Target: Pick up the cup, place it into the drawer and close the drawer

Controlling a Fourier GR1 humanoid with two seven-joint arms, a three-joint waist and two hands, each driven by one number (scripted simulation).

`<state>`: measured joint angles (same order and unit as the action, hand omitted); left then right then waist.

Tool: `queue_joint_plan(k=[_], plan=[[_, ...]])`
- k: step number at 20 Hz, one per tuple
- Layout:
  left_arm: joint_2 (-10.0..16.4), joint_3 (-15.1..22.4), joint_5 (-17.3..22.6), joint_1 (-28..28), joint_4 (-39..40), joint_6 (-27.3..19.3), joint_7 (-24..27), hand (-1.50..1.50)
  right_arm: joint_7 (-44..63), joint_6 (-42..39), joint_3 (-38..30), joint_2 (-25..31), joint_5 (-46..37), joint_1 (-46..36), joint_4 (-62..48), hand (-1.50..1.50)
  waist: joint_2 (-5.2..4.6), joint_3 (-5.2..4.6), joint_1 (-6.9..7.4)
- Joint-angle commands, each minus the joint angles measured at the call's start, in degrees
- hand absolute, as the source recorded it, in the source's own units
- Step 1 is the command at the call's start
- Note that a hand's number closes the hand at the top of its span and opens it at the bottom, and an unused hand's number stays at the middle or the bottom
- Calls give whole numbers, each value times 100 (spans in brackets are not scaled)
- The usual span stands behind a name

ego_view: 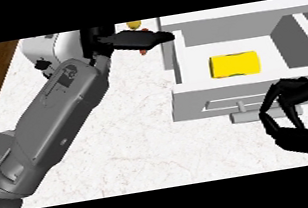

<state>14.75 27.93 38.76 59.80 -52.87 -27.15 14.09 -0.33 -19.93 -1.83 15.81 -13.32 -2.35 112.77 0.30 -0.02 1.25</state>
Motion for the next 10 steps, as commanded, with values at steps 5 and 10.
queue_joint_plan(k=[5, 10], plan=[[859, -402, 110, -934, -1121, 389, -336, -150, -553, 542, 846, 22, -1751, -562, -1131, 150, -21, 3, 38], [1189, -540, 181, -1819, -1647, 677, -37, -150, -699, 945, 1396, 234, -2974, -768, -1889, 150, -30, 1, 93]])
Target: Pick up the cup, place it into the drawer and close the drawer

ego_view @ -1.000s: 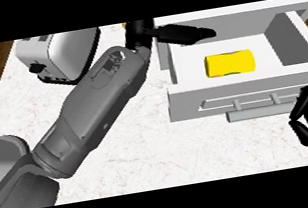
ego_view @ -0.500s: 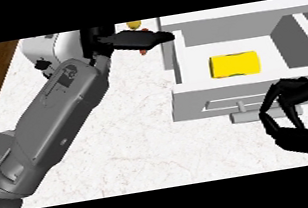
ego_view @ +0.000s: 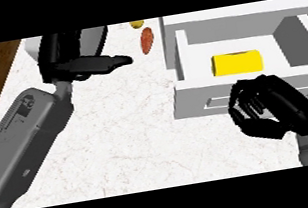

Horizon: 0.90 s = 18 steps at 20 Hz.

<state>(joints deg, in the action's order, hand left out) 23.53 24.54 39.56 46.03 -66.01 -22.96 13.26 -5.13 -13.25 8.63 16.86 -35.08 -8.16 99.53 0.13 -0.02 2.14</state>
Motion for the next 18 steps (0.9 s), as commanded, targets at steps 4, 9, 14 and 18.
queue_joint_plan(k=[4, 9, 14, 18], plan=[[465, -260, 78, -801, -629, 345, -13, -150, -404, 846, 545, -65, -1532, -965, -2026, 150, -42, 5, 44], [921, -615, 190, -1171, -1345, 443, -343, -150, -819, 1406, 288, -413, -1741, -1975, -3915, 150, -36, 10, 52], [1025, -834, 188, -1967, -1333, 1063, 200, -150, -1448, 2142, -123, -616, -1775, -2756, -5755, 150, -84, 10, 74], [1052, -976, 177, -1990, -1284, 1220, 74, -150, -1932, 2175, -532, -519, -1576, -3429, -6863, 150, -94, 12, 43]])
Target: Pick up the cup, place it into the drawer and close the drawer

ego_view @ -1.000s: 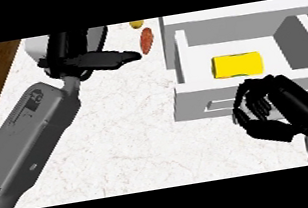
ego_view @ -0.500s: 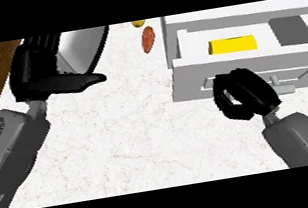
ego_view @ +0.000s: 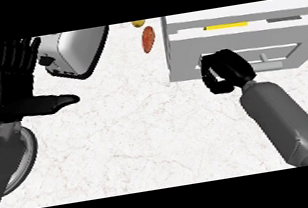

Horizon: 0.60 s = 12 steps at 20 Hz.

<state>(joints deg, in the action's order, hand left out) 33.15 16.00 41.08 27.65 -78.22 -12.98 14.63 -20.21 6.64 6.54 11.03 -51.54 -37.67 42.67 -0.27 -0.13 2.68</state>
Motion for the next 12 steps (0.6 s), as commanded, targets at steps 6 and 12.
queue_joint_plan(k=[6, 12], plan=[[29, -137, -40, -437, -70, 449, 233, -150, -349, -75, -745, 377, 174, -1493, -2285, 150, -138, 28, 231], [-53, -186, 42, -358, -5, 700, 270, -150, -536, -442, -949, 685, 362, -1811, -2636, 150, -207, 31, 309]])
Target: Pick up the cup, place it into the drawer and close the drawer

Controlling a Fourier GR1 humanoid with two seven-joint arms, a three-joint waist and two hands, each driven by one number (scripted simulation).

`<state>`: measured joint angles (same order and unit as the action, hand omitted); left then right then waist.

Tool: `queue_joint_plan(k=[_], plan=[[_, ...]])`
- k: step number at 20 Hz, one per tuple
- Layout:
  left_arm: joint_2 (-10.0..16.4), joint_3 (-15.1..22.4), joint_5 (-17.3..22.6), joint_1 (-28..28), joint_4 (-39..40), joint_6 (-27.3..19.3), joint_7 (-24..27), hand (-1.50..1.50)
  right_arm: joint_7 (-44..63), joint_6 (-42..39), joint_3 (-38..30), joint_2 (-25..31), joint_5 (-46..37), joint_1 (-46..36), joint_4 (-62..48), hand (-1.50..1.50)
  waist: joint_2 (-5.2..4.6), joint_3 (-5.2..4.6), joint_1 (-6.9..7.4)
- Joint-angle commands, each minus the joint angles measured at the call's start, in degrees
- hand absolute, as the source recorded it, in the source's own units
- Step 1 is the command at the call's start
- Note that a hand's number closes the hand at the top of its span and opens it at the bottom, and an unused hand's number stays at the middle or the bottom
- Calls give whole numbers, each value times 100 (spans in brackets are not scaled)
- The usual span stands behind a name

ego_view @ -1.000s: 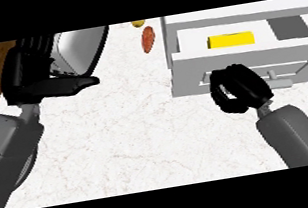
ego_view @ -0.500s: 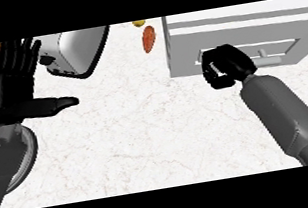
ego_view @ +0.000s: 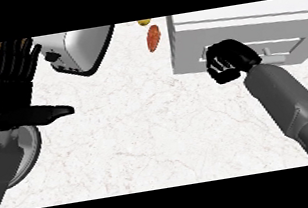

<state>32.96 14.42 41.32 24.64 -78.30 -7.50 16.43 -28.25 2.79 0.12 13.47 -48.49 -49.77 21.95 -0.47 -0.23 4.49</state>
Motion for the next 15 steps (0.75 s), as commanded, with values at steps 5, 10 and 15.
queue_joint_plan(k=[5, 10, 15], plan=[[-115, 98, 2, -166, -58, 306, 100, -150, 146, -65, -474, 555, 212, -609, -652, 150, -212, 45, 200], [-204, 92, -29, -138, 73, 258, 113, -150, -59, -36, -685, 630, 426, -672, -580, 150, -255, 48, 207], [-323, 182, -105, -164, 103, 239, 141, -150, -153, -78, -709, 692, 435, -693, -644, 150, -255, 45, 228]])
